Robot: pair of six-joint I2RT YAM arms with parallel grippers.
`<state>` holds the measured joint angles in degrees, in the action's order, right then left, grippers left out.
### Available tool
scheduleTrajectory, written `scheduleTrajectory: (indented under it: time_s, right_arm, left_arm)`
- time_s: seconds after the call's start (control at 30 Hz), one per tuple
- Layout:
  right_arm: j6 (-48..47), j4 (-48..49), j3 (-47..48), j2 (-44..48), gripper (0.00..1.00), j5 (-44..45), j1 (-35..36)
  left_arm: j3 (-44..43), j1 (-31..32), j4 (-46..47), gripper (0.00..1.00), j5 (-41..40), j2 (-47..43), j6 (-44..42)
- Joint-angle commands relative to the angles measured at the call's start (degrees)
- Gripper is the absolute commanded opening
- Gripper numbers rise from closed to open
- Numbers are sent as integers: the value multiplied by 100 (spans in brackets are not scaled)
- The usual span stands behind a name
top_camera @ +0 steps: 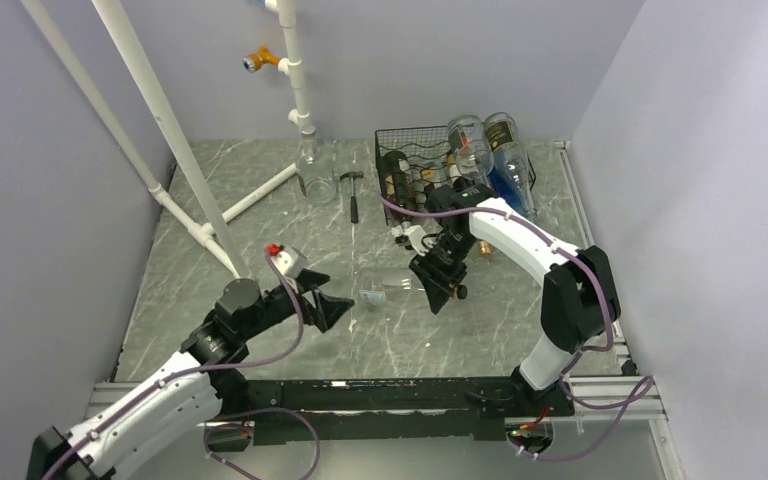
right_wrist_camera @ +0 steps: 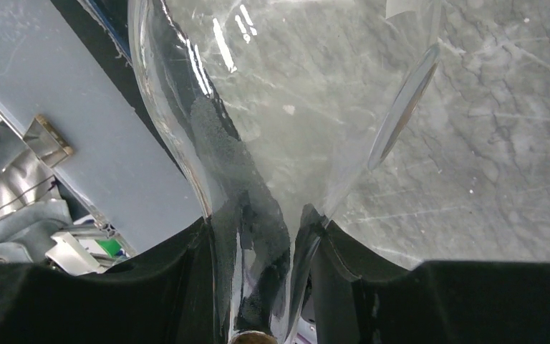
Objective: Take the wine bottle off the wine rack
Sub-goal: Place the wine bottle at the center of the board.
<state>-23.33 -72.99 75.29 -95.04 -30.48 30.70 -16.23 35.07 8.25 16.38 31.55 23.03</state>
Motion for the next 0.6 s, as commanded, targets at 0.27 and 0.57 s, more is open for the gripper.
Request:
scheduleTrajectory:
  time_s: [0.27,0.57]
  right_arm:
    - [-584,-534,874,77,0,120,44]
    - [-695,-887,988,-139,0,393,120]
  left_arm:
    - [-238,2558,1713,99,-1622,1421,-4244]
    - [-357,2874,3524,99,-1576,3126,-5449]
